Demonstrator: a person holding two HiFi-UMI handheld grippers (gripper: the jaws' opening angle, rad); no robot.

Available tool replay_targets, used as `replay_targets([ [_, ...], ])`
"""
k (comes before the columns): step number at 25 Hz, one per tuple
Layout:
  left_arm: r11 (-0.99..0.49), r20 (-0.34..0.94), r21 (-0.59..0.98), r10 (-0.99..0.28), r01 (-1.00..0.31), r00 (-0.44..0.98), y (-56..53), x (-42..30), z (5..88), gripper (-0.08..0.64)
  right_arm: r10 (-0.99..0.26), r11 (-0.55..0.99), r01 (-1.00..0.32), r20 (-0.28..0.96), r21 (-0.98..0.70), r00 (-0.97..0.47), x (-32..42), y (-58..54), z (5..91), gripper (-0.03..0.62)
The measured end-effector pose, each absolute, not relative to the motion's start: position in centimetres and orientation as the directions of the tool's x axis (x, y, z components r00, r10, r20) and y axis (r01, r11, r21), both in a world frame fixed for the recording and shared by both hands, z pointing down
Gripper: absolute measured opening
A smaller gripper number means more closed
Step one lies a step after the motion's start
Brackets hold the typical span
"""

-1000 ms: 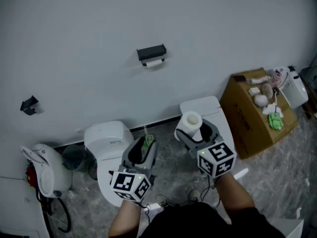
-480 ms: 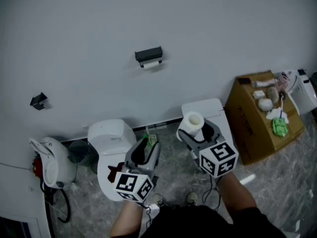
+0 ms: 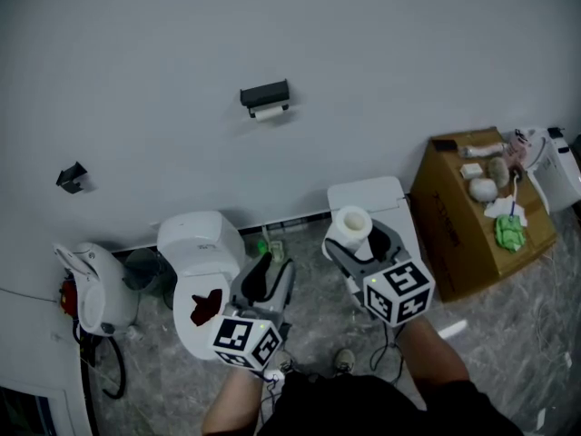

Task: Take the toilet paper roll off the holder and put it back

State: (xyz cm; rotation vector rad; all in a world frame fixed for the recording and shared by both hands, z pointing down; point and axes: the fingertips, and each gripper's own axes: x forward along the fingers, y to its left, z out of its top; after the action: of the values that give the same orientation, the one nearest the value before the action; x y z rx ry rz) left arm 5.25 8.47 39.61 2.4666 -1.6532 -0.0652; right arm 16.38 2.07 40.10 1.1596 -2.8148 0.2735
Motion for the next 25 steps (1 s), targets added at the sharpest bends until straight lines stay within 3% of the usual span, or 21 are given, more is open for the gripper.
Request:
replay_targets([
  [25,-0.387,0.050,0.144,-0.916,-0.911,0.397,8.4,9.1,37.9,0.163,-0.689,0.701,-0.699,0.119,-0.139,-0.715,19.7,2.2,39.2,0.305],
])
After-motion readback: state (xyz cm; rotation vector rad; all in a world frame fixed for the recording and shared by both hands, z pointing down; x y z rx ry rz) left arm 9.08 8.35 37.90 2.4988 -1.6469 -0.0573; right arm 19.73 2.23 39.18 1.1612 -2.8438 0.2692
